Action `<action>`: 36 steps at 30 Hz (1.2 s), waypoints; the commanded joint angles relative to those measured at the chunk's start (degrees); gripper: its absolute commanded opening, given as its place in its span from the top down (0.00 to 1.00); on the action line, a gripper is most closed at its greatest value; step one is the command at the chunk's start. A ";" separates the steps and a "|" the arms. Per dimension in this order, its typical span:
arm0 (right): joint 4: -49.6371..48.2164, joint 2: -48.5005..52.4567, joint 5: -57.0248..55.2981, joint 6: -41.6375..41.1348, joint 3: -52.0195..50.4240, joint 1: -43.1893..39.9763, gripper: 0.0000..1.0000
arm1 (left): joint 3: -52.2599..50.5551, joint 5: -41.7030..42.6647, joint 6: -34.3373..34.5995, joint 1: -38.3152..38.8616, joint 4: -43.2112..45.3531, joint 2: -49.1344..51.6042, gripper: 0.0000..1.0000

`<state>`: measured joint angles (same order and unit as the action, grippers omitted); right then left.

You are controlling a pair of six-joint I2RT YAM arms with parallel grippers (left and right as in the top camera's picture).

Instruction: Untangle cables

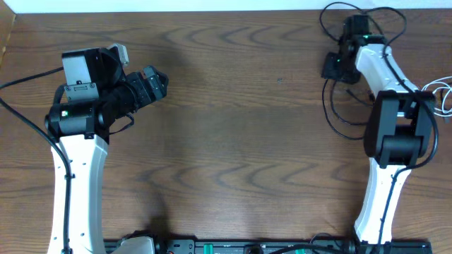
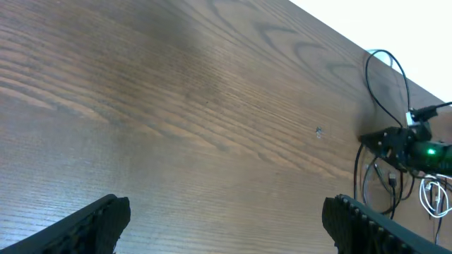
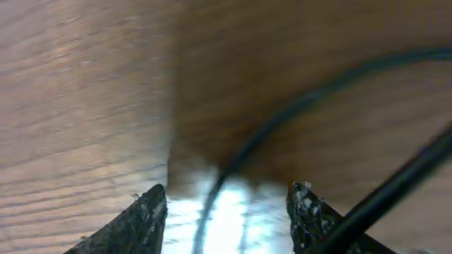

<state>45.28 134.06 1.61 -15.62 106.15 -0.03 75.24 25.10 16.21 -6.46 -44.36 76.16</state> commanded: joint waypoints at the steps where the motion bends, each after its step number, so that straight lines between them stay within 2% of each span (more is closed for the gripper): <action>1: -1.25 1.86 -0.42 1.18 0.00 1.22 0.51 | 1.16 -0.72 -1.16 -0.28 0.04 -0.17 0.07; 3: -1.31 2.43 -2.43 1.03 -0.13 1.36 0.49 | 1.16 -0.72 -1.16 -0.28 0.04 -0.17 0.07; 5: -1.14 2.84 -3.72 0.83 -0.13 0.70 0.53 | 1.16 -0.72 -1.16 -0.28 0.04 -0.17 0.07; 9: 0.20 3.54 -7.45 0.83 -0.15 -2.71 0.80 | 1.16 -0.72 -1.16 -0.28 0.04 -0.17 0.07; 13: 1.22 3.54 -9.97 0.87 -0.15 -8.48 0.92 | 1.16 -0.72 -1.16 -0.28 0.04 -0.17 0.07; 18: 0.92 3.54 -14.16 0.90 -0.15 -15.72 0.92 | 1.16 -0.74 -1.16 -0.28 0.04 -0.17 0.07; 21: -0.94 3.54 -18.49 0.90 -0.13 -20.96 0.88 | 1.16 -0.72 -1.16 -0.28 0.04 -0.17 0.07; 25: -2.29 3.54 -18.38 0.39 -0.13 -27.54 0.89 | 1.16 -0.72 -1.16 -0.28 0.04 -0.17 0.07; 30: -2.89 3.52 -6.49 -0.48 -0.07 -35.58 0.92 | 1.16 -0.72 -1.16 -0.28 0.04 -0.17 0.07; 36: -1.14 1.99 10.01 1.46 3.50 -40.46 0.77 | 1.16 -0.72 -1.16 -0.28 0.04 -0.17 0.08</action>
<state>42.87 135.50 1.48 -15.46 107.68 -39.81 75.24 25.10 16.21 -6.46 -44.36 76.16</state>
